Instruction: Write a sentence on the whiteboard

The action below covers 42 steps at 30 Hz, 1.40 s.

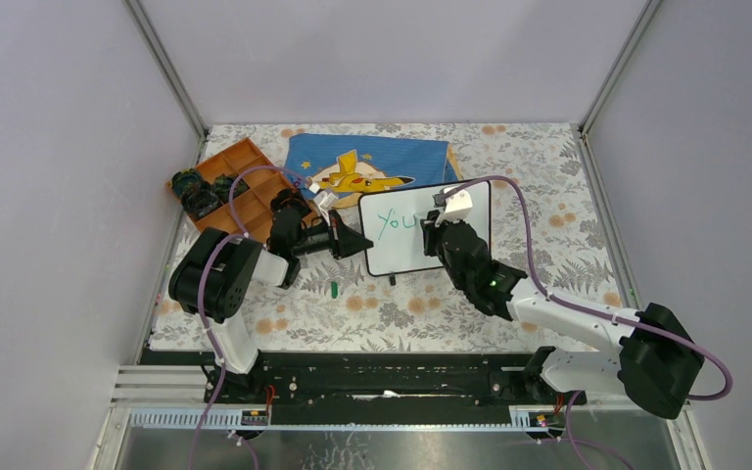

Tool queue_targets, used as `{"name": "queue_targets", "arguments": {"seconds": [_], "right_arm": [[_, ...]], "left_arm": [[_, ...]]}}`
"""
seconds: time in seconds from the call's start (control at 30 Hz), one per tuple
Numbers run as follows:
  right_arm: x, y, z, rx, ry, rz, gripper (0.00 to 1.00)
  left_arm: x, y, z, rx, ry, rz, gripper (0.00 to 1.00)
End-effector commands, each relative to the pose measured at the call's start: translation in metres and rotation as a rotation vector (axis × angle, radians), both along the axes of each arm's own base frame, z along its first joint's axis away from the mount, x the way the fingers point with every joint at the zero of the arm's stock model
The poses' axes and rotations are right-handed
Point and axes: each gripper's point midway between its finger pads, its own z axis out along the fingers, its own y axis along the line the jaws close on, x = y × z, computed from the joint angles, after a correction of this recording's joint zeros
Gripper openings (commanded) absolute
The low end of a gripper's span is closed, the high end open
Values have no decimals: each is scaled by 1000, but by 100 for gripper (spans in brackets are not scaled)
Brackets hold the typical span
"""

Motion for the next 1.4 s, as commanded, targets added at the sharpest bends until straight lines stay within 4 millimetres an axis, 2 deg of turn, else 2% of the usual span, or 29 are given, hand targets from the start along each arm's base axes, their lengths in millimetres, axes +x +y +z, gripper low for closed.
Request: {"name": "queue_targets", "arguments": {"seconds": [0.0, 0.2, 0.4, 0.53, 1.03, 1.37], "right_arm": [[0, -8, 30, 62, -62, -10, 0], [-11, -25, 43, 79, -85, -26, 0], [-9, -38, 34, 64, -69, -62, 0], [-6, -39, 29, 63, -57, -82, 0], [11, -47, 31, 87, -81, -170, 0], [17, -41, 30, 83, -75, -158, 0]], "left_arm": [[-9, -4, -19, 53, 32, -16, 0], [-9, -4, -18, 52, 32, -16, 0], [-9, -4, -18, 53, 33, -14, 0], [-8, -4, -18, 54, 30, -13, 0], [-9, -4, -19, 56, 32, -15, 0], [-8, -4, -19, 57, 30, -16, 0]]}}
